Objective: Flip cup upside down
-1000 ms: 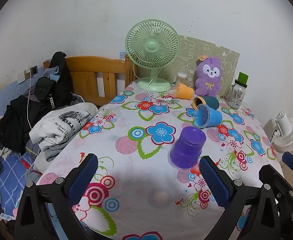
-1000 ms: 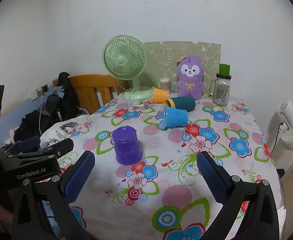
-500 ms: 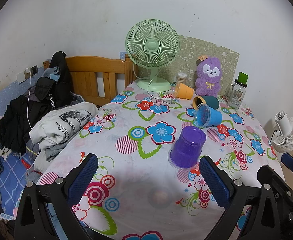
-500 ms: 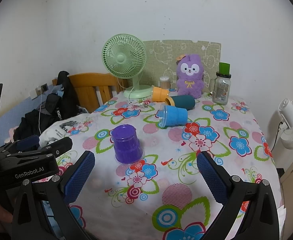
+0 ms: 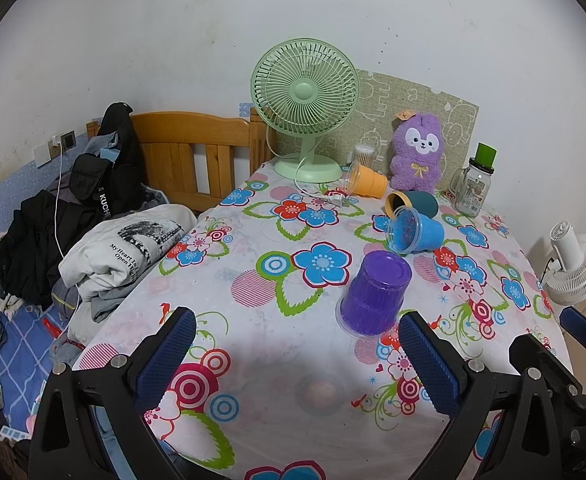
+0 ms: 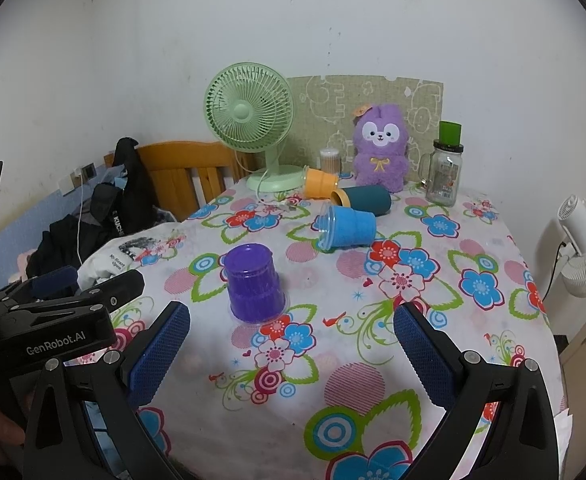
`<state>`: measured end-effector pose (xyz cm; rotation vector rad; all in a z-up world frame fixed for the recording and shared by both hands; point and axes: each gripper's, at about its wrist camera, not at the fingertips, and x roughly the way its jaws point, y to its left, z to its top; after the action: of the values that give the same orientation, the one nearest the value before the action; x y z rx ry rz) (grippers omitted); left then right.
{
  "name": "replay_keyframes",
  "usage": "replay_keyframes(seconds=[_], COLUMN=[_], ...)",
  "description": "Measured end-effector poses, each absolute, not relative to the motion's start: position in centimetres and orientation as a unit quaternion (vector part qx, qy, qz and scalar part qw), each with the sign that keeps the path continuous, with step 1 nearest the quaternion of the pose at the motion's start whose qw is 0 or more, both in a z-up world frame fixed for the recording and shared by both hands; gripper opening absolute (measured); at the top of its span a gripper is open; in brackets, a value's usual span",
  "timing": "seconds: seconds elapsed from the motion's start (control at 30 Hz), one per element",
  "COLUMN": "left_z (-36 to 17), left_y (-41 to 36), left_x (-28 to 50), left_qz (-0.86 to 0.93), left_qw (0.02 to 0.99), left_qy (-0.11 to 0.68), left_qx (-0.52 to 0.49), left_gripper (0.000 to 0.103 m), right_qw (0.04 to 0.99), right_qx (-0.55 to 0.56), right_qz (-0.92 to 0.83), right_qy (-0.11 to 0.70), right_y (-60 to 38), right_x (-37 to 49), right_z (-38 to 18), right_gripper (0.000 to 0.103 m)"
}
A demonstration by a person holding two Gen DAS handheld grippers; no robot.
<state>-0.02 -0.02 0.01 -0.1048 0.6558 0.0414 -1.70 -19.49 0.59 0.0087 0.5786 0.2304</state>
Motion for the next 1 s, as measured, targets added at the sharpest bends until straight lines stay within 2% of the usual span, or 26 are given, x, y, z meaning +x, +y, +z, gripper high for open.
replay_keyframes(seconds=[1.0], left_z=[0.01], left_y=[-0.02], left_x=[-0.02], left_qz=[0.021], left_qw=[0.945], left_qy=[0.323], left_qx=[-0.052], left_gripper=[0.102], right_qw=[0.949], right_qx=[0.000], right_qz=[0.114], right_qy=[0.293], right_y=[-19.07], right_x=[-1.59], right_z=[-0.06], right_gripper=[0.103])
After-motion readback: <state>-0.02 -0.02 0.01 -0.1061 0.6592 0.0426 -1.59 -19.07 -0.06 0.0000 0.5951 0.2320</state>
